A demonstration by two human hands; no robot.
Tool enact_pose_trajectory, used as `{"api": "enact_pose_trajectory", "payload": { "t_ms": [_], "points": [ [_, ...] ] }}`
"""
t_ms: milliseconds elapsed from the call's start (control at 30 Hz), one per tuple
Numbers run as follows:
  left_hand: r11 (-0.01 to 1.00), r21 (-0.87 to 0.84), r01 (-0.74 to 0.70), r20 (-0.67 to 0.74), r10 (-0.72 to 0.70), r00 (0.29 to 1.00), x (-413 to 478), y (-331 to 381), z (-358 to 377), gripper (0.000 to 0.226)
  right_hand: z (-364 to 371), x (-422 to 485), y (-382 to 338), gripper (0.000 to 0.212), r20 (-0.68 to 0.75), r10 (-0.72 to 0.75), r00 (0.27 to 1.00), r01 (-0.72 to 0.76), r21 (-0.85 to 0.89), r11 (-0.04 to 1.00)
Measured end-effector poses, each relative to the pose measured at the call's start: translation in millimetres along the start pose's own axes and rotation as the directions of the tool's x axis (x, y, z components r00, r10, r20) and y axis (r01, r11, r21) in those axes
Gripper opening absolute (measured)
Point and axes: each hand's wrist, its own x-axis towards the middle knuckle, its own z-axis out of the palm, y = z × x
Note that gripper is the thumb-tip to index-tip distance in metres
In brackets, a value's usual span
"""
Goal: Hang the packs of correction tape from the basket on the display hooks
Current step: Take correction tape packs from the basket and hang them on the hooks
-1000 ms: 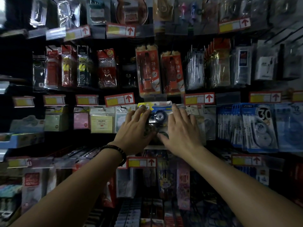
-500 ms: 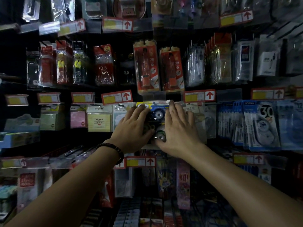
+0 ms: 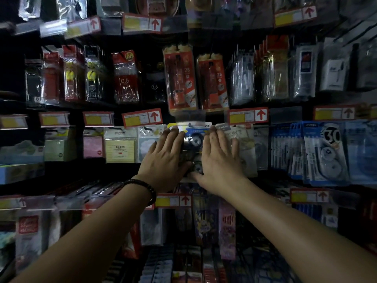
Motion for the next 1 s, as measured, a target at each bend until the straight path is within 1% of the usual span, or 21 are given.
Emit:
{"api": "enact_pose_trajectory", "payload": {
  "t_ms": [100, 200, 400, 633, 700, 800, 833, 933, 1000],
  "points": [
    [1.000, -0.008, -0.006, -0.011, 0.006, 1.000, -3.5, -1.1, -6.0, 0.094, -5.7, -1.0, -0.1, 0.116, -0.002, 0.001, 1.000, -0.001, 0.016, 1.000],
    [0.999, -0.033, -0.010, -0.007, 0.009, 1.000, -9.4, 2.9, -9.7, 0.090, -10.9, -6.5, -0.2, 0.112, 0.009, 0.012, 1.000, -0.013, 0.059, 0.998],
    [0.998, -0.068, 0.002, 0.006, -0.001, 1.000, -18.8, 7.8, -15.3, 0.101, -19.5, -18.9, 2.8, 0.101, 0.004, -0.013, 1.000, 0.012, 0.110, 0.994],
    [0.996, -0.088, 0.026, 0.004, -0.025, 1.000, -28.3, 16.8, -27.2, 0.098, -25.4, -25.6, 10.9, 0.093, -0.053, -0.028, 0.998, 0.036, 0.154, 0.987],
    [0.995, -0.094, 0.024, -0.015, -0.025, 1.000, -36.1, 20.3, -31.6, 0.093, -28.6, -35.5, 16.4, 0.086, -0.071, -0.053, 0.996, 0.063, 0.156, 0.986],
    [0.998, -0.060, -0.031, -0.082, 0.026, 0.996, -49.3, 33.0, -38.5, 0.076, -29.1, -58.9, 36.8, 0.064, -0.141, -0.112, 0.984, 0.133, 0.146, 0.980],
    [0.997, -0.053, -0.062, -0.102, 0.056, 0.993, -52.3, 39.0, -40.6, 0.071, -28.5, -66.2, 46.1, 0.060, -0.146, -0.115, 0.983, 0.134, 0.131, 0.982],
    [0.988, -0.006, -0.155, -0.093, 0.154, 0.984, -54.8, 61.4, -43.6, 0.065, -24.8, -80.2, 76.5, 0.061, -0.106, -0.092, 0.990, 0.102, 0.092, 0.990],
    [0.976, 0.064, -0.207, -0.059, 0.211, 0.976, -50.8, 79.3, -41.6, 0.067, -22.2, -83.2, 95.2, 0.069, -0.058, -0.078, 0.995, 0.082, 0.073, 0.994]
  ]
}}
